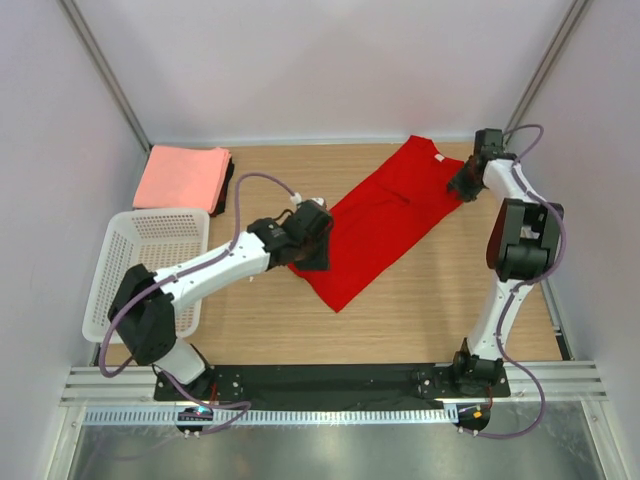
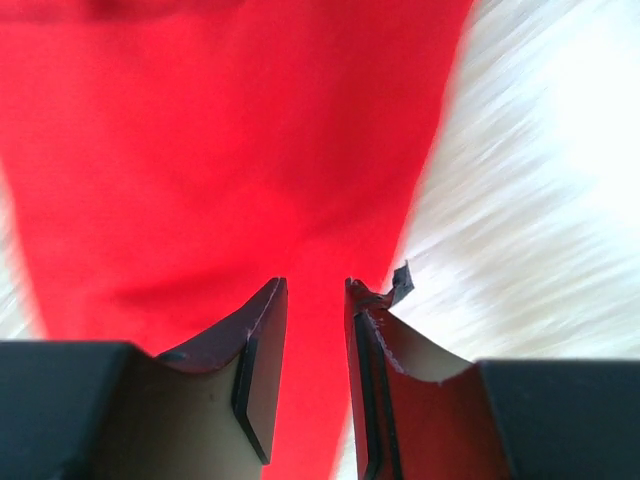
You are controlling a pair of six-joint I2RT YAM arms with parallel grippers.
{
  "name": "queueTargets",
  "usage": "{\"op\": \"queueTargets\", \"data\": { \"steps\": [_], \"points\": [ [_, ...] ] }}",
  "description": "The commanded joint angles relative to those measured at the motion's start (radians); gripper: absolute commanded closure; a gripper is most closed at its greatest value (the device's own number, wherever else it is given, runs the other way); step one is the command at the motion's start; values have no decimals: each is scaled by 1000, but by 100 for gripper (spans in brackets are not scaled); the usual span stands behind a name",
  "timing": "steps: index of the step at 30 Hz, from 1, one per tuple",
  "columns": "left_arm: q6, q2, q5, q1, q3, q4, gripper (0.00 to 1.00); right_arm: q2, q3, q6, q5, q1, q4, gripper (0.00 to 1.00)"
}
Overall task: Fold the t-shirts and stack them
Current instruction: Fold the tshirt
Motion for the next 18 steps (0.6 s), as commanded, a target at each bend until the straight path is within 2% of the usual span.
{"op": "queueTargets", "data": {
  "steps": [1,5,8,18],
  "points": [
    [184,18,-112,74,7,-80,67,-174,-139,175,-71,87,115,64],
    [276,36,-132,86,-10,-12,66,-204,-201,246,-45,228,204,64],
    [305,81,-133,89,-10,31,66,-172,-195,280,-31,290,256,65],
    [344,214,-107,104,24,100,65,-41,-176,347,-20,344,330,68]
  ]
}}
